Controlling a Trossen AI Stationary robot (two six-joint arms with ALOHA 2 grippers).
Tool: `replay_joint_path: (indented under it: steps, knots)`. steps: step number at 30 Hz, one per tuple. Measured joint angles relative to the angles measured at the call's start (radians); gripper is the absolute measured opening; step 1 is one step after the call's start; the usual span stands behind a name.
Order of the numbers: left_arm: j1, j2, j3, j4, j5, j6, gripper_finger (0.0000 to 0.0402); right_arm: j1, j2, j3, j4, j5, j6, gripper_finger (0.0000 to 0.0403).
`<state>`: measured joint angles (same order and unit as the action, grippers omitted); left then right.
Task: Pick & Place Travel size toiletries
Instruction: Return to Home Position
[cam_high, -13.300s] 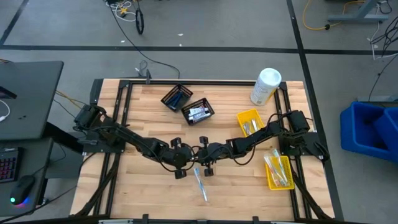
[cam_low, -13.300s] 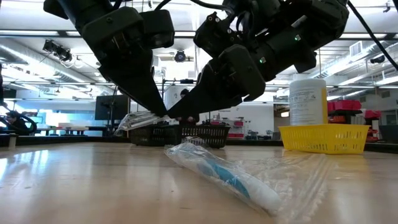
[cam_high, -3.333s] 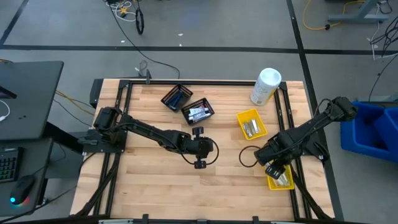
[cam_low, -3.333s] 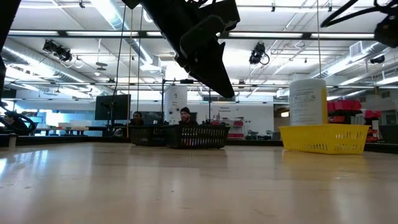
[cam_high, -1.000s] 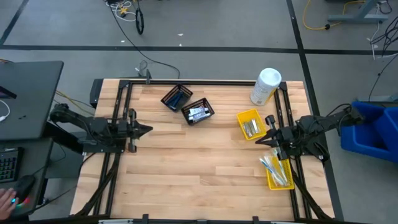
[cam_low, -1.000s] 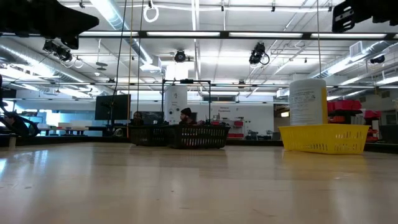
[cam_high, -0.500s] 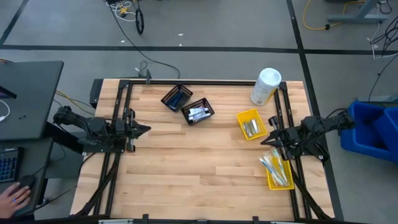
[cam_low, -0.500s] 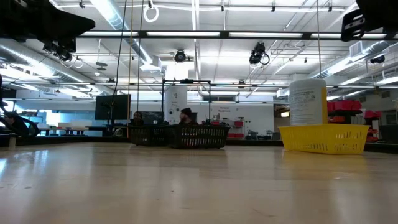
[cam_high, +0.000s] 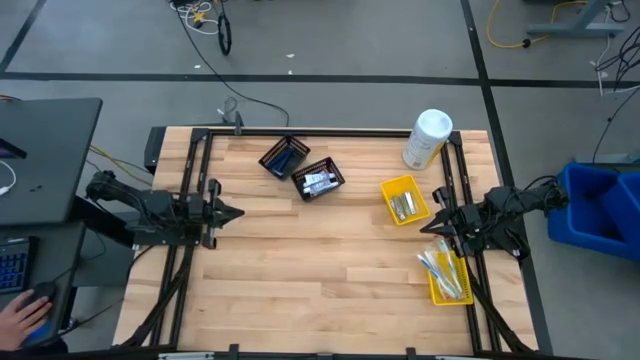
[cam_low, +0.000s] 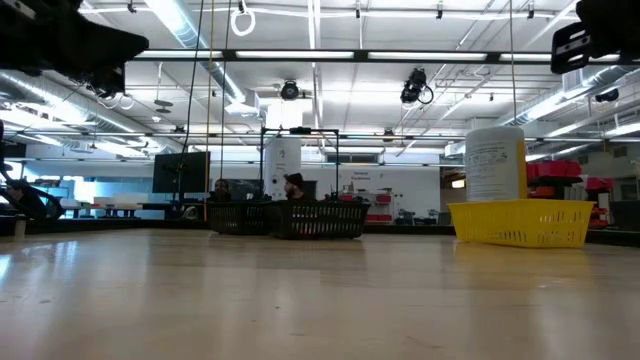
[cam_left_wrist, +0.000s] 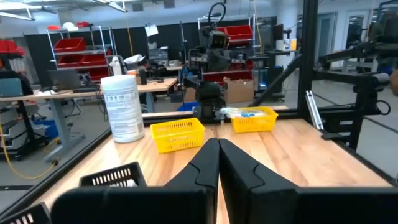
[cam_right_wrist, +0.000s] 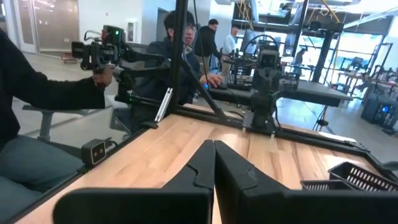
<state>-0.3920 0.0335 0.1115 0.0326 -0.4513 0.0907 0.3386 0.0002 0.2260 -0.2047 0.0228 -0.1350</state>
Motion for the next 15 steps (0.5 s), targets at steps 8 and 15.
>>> replay_joint_path:
  steps: [8,15]
  knots:
    - [0.000,0.000,-0.102,0.127,0.008,0.060,0.0005,0.000,0.000,-0.001,-0.001,-0.065,0.041,0.0005]
    - [0.000,0.001,-0.102,0.116,0.023,0.060,0.0020,0.000,0.000,-0.065,0.057,-0.079,0.041,0.0005]
